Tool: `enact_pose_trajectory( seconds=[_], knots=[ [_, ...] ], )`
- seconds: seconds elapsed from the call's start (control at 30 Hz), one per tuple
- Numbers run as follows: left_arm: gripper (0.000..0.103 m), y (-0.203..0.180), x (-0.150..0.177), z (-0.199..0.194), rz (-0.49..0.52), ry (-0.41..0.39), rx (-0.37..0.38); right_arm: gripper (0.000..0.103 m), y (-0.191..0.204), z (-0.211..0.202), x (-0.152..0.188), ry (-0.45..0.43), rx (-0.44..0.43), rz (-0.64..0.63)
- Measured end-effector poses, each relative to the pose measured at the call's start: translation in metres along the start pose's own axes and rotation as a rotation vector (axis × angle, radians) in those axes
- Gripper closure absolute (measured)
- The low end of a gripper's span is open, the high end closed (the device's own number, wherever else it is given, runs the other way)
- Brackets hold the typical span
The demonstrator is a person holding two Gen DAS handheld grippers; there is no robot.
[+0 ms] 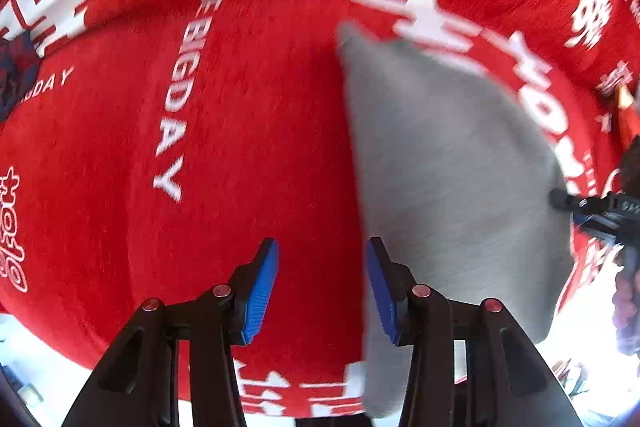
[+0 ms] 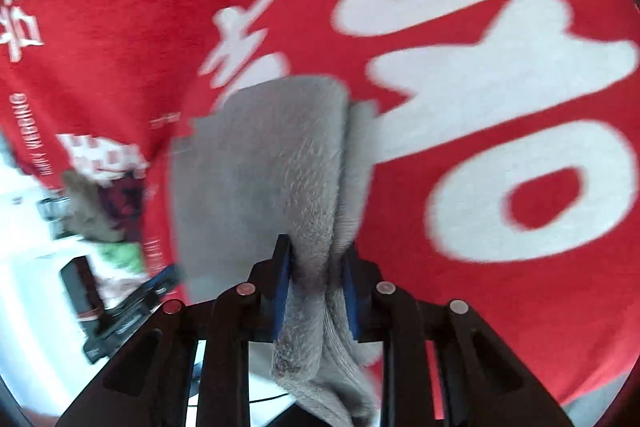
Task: Fold small clothes
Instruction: 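Open the left tool while the right tool lowers the sweater onto the cloth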
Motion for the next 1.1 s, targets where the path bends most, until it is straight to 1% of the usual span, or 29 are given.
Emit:
enact_pose_trajectory(
  seconds=[0.03,0.1,0.17,0.2,0.23,0.3,0.33,0.37,0.43,0.47,0.5,0.53,0.57,0.63,0.67,0.73,0.77,0.8,0.83,0.87,0.93,0.97,1.0,1.1],
  knots=[
    [0.056,0.000,0.003,0.007,0.003,0.020,-0.016,0.078,-0.005,0.000,0.000,0.013,0.043,-0.029],
    [0.056,0.000,0.007,0.015,0.008,0.042,-0.062,0.077,0.003,0.002,-0.002,0.025,0.140,-0.117],
    [0.056,-0.001,0.009,0.010,-0.005,0.029,-0.062,0.076,0.013,-0.002,-0.004,0.005,0.209,-0.159],
    [0.056,-0.002,0.009,0.004,-0.014,0.016,-0.054,0.073,0.016,-0.008,-0.005,-0.015,0.205,-0.147],
    [0.056,-0.001,0.008,-0.001,-0.016,0.000,-0.051,0.071,0.017,-0.012,-0.005,-0.036,0.175,-0.122],
    [0.056,0.000,0.005,-0.016,-0.008,-0.046,-0.044,0.064,0.010,-0.024,-0.008,-0.081,0.060,-0.050],
    [0.056,0.002,0.004,-0.023,0.000,-0.069,-0.038,0.054,0.006,-0.026,-0.010,-0.092,0.034,-0.018],
    [0.056,0.000,0.000,-0.030,0.009,-0.091,-0.027,0.047,-0.002,-0.027,-0.016,-0.098,0.009,0.034],
    [0.056,-0.010,-0.008,-0.039,0.033,-0.123,0.000,0.047,-0.016,-0.019,-0.021,-0.086,-0.047,0.122],
    [0.056,-0.018,-0.010,-0.040,0.051,-0.132,0.011,0.053,-0.023,-0.012,-0.024,-0.075,-0.097,0.177],
    [0.056,-0.026,-0.013,-0.040,0.061,-0.130,0.007,0.068,-0.027,0.000,-0.025,-0.069,-0.160,0.240],
    [0.056,-0.033,-0.013,-0.037,0.076,-0.124,-0.002,0.084,-0.028,0.004,-0.027,-0.069,-0.191,0.274],
    [0.056,-0.041,-0.016,-0.033,0.086,-0.118,-0.011,0.084,-0.021,0.004,-0.029,-0.075,-0.188,0.239],
    [0.056,-0.051,-0.012,-0.025,0.100,-0.107,-0.029,0.085,0.009,-0.004,-0.030,-0.082,-0.159,0.053],
    [0.056,-0.052,-0.010,-0.022,0.101,-0.099,-0.026,0.086,0.021,-0.006,-0.030,-0.076,-0.120,-0.034],
    [0.053,-0.057,-0.005,-0.014,0.097,-0.086,-0.014,0.086,0.029,0.000,-0.030,-0.035,0.045,-0.174],
    [0.051,-0.059,-0.003,-0.011,0.097,-0.086,-0.012,0.086,0.024,0.007,-0.032,-0.002,0.151,-0.223],
    [0.049,-0.061,-0.003,-0.012,0.102,-0.087,-0.020,0.084,0.016,0.012,-0.034,0.022,0.216,-0.244],
    [0.049,-0.062,-0.003,-0.013,0.108,-0.089,-0.032,0.084,0.014,0.011,-0.036,0.016,0.202,-0.240],
    [0.049,-0.063,-0.003,-0.015,0.113,-0.090,-0.035,0.081,0.014,0.007,-0.038,0.002,0.202,-0.229],
    [0.049,-0.062,-0.002,-0.017,0.113,-0.089,-0.032,0.071,0.019,-0.005,-0.036,-0.037,0.279,-0.220],
    [0.049,-0.061,-0.001,-0.017,0.115,-0.084,-0.030,0.071,0.022,-0.009,-0.033,-0.044,0.294,-0.213],
    [0.049,-0.059,0.001,-0.016,0.115,-0.077,-0.031,0.071,0.024,-0.013,-0.029,-0.043,0.287,-0.204],
    [0.049,-0.055,0.002,-0.019,0.115,-0.068,-0.024,0.071,0.038,-0.022,-0.007,-0.001,0.141,-0.158]
  ],
)
Point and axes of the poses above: each gripper's, at about its wrist camera, not at the fingertips, and z roughly the way its jaws point, y to its left, x to its underside, the point moved 4 cm from there along z, roughly the way its jaws point, and after that the axes turned 15 degrees about -x, right-handed, at the moved point
